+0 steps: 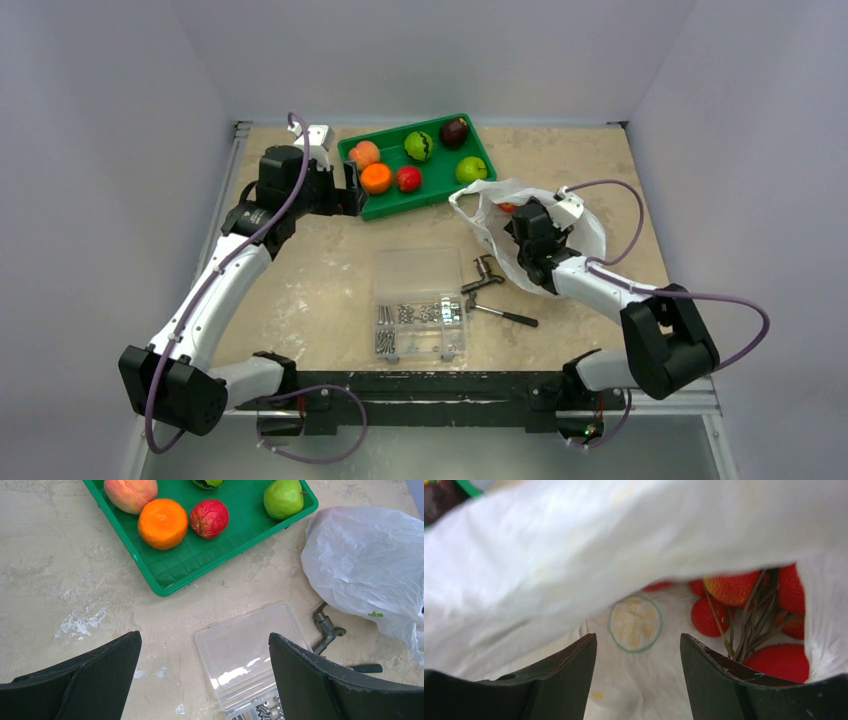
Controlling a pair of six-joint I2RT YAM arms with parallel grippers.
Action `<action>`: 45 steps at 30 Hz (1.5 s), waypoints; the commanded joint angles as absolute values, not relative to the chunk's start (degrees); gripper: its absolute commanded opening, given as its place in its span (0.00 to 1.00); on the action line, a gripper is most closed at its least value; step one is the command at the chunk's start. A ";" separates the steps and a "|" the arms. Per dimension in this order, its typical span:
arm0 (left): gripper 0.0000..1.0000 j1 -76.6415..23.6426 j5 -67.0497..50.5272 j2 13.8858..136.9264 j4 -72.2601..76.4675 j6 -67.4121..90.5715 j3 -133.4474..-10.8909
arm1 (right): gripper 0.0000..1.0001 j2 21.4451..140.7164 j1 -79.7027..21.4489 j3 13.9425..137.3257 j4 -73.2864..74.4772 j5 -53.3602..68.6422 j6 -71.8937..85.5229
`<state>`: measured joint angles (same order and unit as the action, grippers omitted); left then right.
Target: Take the fake fruits out of the plastic bag
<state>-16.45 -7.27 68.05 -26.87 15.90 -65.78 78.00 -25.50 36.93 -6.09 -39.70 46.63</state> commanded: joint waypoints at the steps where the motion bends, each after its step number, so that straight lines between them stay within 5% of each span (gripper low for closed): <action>1: 1.00 -15.91 -7.24 68.41 -25.98 15.82 -68.03 | 0.64 79.55 -22.21 36.97 -14.46 -42.68 49.00; 24: 1.00 -15.96 -7.17 68.01 -26.33 15.60 -68.25 | 0.78 95.41 -14.08 51.04 -14.05 -38.13 43.51; 45: 1.00 -15.91 -7.64 68.25 -26.15 15.73 -68.37 | 0.13 87.99 -12.74 44.08 -14.46 -31.16 39.11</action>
<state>-16.45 -7.27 68.49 -27.51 15.88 -65.80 93.95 -12.80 47.88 -11.66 -33.21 41.04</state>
